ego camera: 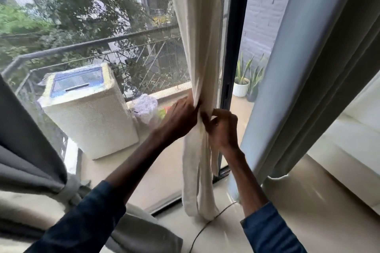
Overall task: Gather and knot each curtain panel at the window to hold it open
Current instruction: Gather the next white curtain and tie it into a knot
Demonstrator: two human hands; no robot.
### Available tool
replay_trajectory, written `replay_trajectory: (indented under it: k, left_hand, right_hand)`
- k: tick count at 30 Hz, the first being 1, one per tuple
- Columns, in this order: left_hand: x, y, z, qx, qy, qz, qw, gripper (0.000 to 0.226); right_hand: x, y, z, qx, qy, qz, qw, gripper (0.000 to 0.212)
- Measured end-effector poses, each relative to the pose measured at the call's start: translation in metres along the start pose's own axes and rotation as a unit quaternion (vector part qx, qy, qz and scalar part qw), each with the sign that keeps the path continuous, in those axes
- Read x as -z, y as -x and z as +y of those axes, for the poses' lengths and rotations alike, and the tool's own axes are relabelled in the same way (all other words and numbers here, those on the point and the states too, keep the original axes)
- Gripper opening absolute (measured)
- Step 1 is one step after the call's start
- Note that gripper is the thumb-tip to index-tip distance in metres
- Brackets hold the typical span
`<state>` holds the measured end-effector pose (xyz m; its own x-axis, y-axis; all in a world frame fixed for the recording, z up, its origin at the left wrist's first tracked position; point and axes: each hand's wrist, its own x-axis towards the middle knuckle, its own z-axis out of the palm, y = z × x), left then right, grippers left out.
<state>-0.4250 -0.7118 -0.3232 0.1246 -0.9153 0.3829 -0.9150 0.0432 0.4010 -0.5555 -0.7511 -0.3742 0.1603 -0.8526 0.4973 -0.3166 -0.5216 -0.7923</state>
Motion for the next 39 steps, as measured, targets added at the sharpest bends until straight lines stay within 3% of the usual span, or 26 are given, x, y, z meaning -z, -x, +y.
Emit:
replay_trajectory:
  k: [7, 12, 16, 19, 22, 26, 29, 32, 36, 39]
  left_hand:
    - [0.004, -0.003, -0.008, 0.132, -0.056, 0.026, 0.989, 0.036]
    - [-0.002, 0.000, 0.020, 0.152, 0.044, -0.028, 0.987, 0.032]
    - [0.002, 0.001, 0.022, 0.103, 0.172, -0.050, 0.978, 0.068]
    - [-0.008, -0.004, 0.017, 0.096, 0.166, -0.060, 0.980, 0.053]
    - [-0.024, -0.011, 0.010, 0.194, 0.093, 0.019, 0.976, 0.051]
    - [-0.031, -0.013, 0.004, 0.209, 0.044, 0.091, 0.973, 0.035]
    - [-0.037, -0.008, -0.001, 0.215, 0.000, 0.060, 0.975, 0.047]
    - [-0.051, 0.000, -0.006, 0.215, -0.010, 0.021, 0.976, 0.048]
    - [-0.059, 0.003, -0.010, 0.216, -0.002, 0.024, 0.976, 0.045]
    - [-0.060, 0.004, -0.013, 0.212, 0.000, 0.022, 0.977, 0.040]
  right_hand:
    - [-0.007, 0.002, 0.006, 0.019, 0.066, 0.047, 0.997, 0.021]
    - [-0.037, 0.026, 0.004, 0.074, 0.048, -0.028, 0.996, 0.015]
    - [-0.031, 0.031, 0.008, 0.063, 0.069, -0.039, 0.995, 0.043]
    - [-0.026, 0.037, 0.008, 0.078, 0.045, -0.085, 0.992, 0.059]
    - [-0.011, 0.025, 0.021, 0.112, 0.014, -0.106, 0.988, 0.044]
    - [0.008, 0.006, 0.046, 0.013, -0.074, -0.100, 0.992, 0.029]
    - [0.016, -0.004, 0.068, -0.063, -0.085, -0.112, 0.988, 0.029]
    - [0.017, -0.005, 0.082, -0.107, -0.119, -0.192, 0.968, 0.032]
    - [0.005, 0.015, 0.098, -0.153, -0.101, -0.305, 0.935, 0.047]
    - [0.002, 0.023, 0.100, -0.127, -0.086, -0.317, 0.936, 0.046]
